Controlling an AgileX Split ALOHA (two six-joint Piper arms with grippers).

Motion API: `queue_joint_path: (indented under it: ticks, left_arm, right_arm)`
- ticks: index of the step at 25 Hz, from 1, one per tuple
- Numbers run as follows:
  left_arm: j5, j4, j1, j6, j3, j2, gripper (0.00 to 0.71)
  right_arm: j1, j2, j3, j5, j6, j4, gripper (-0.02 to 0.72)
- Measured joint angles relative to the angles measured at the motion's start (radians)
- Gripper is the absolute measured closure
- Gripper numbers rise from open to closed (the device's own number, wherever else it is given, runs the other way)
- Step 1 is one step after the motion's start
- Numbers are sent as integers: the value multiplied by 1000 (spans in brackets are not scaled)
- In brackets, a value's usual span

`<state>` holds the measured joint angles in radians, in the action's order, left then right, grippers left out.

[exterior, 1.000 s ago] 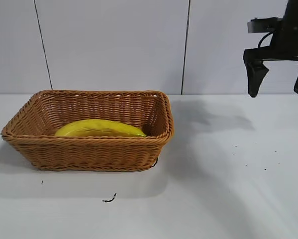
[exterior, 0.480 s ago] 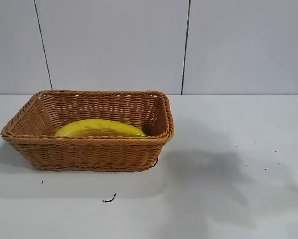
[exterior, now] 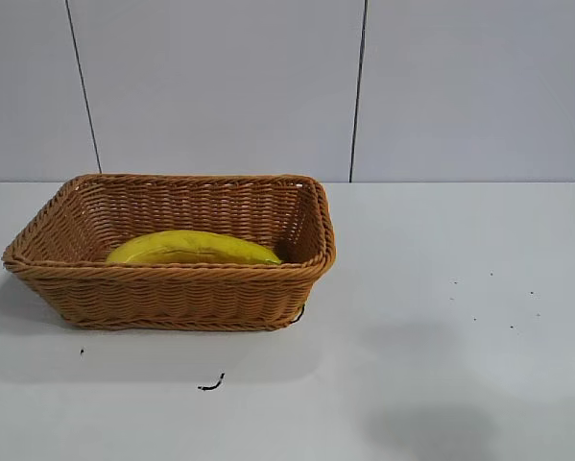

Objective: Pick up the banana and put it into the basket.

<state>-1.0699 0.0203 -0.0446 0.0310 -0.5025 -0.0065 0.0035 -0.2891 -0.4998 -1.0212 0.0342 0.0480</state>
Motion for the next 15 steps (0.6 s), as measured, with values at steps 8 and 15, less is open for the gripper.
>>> queue_joint_path:
  ticks: [8,15]
  left_arm:
    - [0,0,0,0,0,0,75]
    - [0,0,0,0,0,0,75]
  right_arm:
    - [0,258,2,-2,0,3,17]
    - [0,293,2,-3,0,4,17]
